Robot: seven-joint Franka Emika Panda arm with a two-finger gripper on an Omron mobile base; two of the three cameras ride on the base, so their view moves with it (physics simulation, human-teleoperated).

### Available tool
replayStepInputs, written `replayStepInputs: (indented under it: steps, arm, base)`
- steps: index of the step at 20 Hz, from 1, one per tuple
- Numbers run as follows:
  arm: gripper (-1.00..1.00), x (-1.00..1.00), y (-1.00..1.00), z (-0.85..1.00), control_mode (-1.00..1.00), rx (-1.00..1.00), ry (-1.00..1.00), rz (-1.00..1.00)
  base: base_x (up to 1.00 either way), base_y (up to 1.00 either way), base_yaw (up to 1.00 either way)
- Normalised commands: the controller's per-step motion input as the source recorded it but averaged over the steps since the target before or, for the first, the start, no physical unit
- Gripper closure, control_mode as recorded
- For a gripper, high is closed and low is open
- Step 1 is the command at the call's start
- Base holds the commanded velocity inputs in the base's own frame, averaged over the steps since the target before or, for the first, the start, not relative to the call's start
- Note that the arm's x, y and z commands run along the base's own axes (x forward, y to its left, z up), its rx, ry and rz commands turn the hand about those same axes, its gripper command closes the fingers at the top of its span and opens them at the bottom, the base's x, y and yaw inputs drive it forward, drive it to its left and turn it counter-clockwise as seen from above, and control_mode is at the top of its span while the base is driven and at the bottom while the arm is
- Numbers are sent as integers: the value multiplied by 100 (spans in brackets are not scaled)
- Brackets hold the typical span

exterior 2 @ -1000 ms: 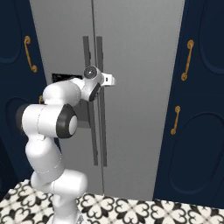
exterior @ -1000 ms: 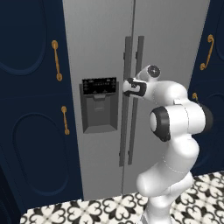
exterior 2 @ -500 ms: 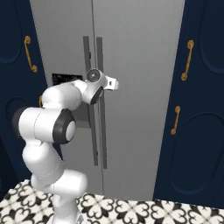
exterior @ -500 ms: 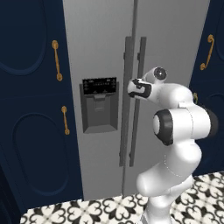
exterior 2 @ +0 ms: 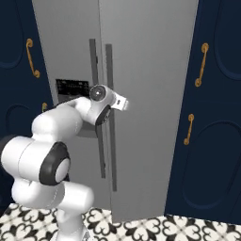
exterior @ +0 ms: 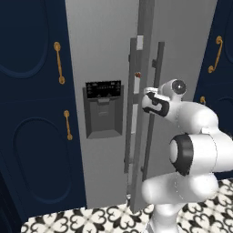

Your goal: Grab a lemon wedge from the fridge and one ice cube from the ice bowl, and put them in the glass of lemonade.

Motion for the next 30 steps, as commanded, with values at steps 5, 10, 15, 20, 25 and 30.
replayStepInputs:
  steps: [5,10,15,20,25,30]
  arm:
    - [100,-93,-100,38,-100,12,0,-10]
    - [100,-91,-100,23,-100,8,-4,-10]
    - [100,-78,-100,18,-100,6,-4,-10]
    - [-100,-37,-88,20,-100,1,1,-19]
    - [-100,-50,-18,53,-100,0,1,-9]
    - [-100,-98,83,90,-100,-14,-2,3]
  base:
    - [0,0,0]
    - [0,0,0]
    - [0,0,0]
    - [0,0,0]
    - [0,0,0]
    - [0,0,0]
